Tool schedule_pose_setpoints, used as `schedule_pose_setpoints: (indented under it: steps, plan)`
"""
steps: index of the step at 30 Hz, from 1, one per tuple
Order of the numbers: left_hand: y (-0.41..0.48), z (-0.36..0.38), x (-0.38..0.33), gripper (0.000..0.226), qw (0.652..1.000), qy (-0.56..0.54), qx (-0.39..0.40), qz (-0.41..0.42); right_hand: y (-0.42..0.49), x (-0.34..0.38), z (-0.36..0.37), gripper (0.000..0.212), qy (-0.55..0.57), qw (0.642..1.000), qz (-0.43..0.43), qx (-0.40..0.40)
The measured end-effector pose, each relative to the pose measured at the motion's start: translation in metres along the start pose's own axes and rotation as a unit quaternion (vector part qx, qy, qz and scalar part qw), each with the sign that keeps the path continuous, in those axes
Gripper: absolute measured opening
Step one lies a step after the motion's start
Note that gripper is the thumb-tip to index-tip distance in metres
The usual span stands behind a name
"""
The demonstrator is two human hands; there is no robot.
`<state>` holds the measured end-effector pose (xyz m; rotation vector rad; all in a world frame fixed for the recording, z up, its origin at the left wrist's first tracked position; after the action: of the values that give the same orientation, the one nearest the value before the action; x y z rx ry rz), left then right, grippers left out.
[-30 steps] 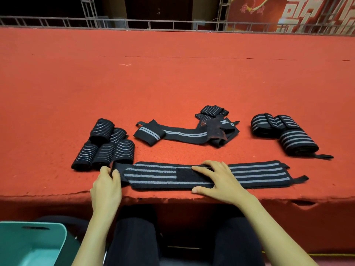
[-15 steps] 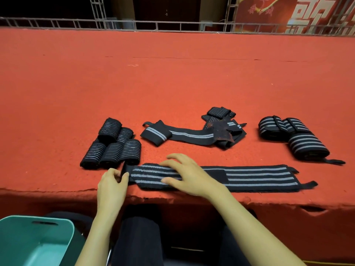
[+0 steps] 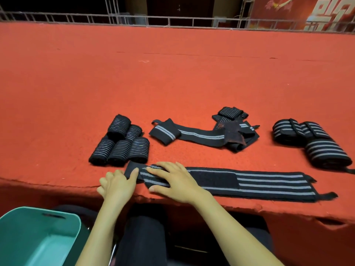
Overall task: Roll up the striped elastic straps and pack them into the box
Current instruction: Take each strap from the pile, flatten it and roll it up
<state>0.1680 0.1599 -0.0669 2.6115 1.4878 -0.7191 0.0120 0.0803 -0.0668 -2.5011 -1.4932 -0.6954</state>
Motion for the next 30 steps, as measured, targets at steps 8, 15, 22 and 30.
schedule_pose_setpoints:
  steps: [8, 15, 22, 30]
  plan:
    - [-0.012, -0.002, -0.003, 0.016, 0.912, -0.408, -0.015, 0.048, -0.005, 0.0, -0.005, 0.059, 0.024, 0.999, -0.008, -0.042]
    - [-0.048, 0.0, -0.024, 0.03, 0.884, -0.433, -0.042, 0.173, -0.007, -0.005, -0.007, 0.053, 0.02, 0.999, 0.016, -0.043]
    - [-0.051, -0.001, -0.028, 0.015, 0.891, -0.388, -0.081, 0.22, -0.029, -0.031, -0.017, 0.056, -0.052, 0.997, 0.052, 0.014]
    - [-0.054, -0.003, -0.042, 0.019, 0.898, -0.306, -0.153, 0.276, -0.062, -0.058, -0.036, 0.073, -0.041, 0.995, 0.082, -0.039]
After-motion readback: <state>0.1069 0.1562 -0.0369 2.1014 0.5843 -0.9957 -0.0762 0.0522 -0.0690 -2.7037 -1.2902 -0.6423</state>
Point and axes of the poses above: each hand's wrist, its own y-axis towards the middle knuckle, its own z-axis out of the palm, x = y × z, the point moved 7 cm from there along y, towards the middle knuckle, and after that the axes turned 5 degrees about -z, right-handed, at the moved point
